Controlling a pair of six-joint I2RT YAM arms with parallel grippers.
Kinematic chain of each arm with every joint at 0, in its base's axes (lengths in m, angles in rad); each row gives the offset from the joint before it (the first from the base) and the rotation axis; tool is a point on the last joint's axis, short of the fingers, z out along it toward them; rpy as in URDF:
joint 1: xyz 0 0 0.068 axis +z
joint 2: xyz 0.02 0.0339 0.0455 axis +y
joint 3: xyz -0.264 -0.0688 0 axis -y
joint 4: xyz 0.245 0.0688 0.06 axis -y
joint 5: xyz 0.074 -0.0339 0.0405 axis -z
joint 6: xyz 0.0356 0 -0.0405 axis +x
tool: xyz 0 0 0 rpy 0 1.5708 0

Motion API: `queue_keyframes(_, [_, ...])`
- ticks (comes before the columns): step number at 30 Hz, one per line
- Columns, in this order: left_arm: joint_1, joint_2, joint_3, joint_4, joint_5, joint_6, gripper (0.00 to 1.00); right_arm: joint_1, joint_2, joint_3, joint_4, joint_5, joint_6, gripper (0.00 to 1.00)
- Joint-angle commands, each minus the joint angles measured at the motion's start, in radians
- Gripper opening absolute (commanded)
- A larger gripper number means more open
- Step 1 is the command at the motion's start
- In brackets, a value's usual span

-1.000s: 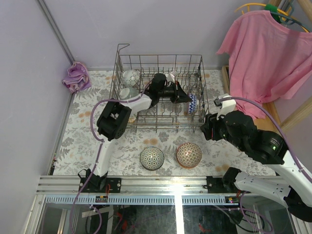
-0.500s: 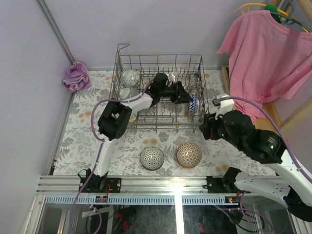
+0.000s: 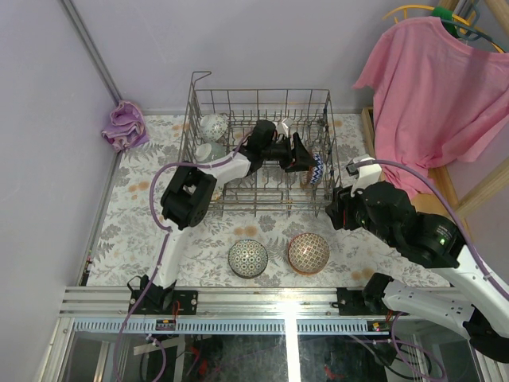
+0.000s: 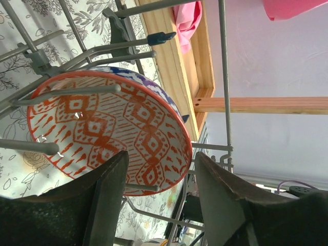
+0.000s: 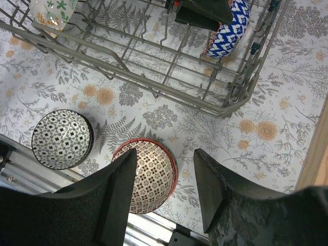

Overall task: Load the bowls into the dish rack
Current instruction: Place the bowl in the dish rack, then pick up the bowl from the center of the board.

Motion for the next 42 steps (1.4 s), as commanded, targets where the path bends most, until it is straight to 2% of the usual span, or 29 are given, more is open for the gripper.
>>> queue_keyframes(1, [-0.008,0.012,0.025,-0.028,0.009,0.0,0.55,-0.005,-0.006,-0.004,0.032,-0.013,-0.013,0.55])
queue_keyframes(9, [-0.009,-0.016,0.02,0.0,0.022,-0.011,0.58,-0.005,-0.008,-0.007,0.035,-0.016,-0.01,0.55])
queue_keyframes(21, [-0.009,-0.222,-0.021,-0.028,-0.05,0.065,0.66,-0.005,-0.008,0.007,0.03,-0.019,-0.006,0.56])
queue_keyframes(25, [-0.009,-0.318,-0.081,-0.025,-0.103,0.099,0.69,-0.004,-0.01,0.013,0.024,-0.025,0.003,0.62])
queue_keyframes(27, [-0.013,-0.375,-0.112,-0.042,-0.127,0.12,0.77,-0.004,-0.012,0.021,0.019,-0.026,0.007,0.72])
queue_keyframes(32, [-0.034,-0.53,-0.135,-0.239,-0.206,0.223,1.0,-0.005,-0.01,0.041,0.013,-0.03,0.012,1.0])
queue_keyframes(38, [-0.098,-0.71,-0.158,-0.529,-0.337,0.347,1.0,-0.005,-0.019,0.09,-0.028,0.004,0.014,0.99])
queue_keyframes(42, [-0.162,-0.838,-0.224,-0.681,-0.443,0.366,1.0,-0.005,-0.037,0.121,-0.047,0.017,0.034,0.99])
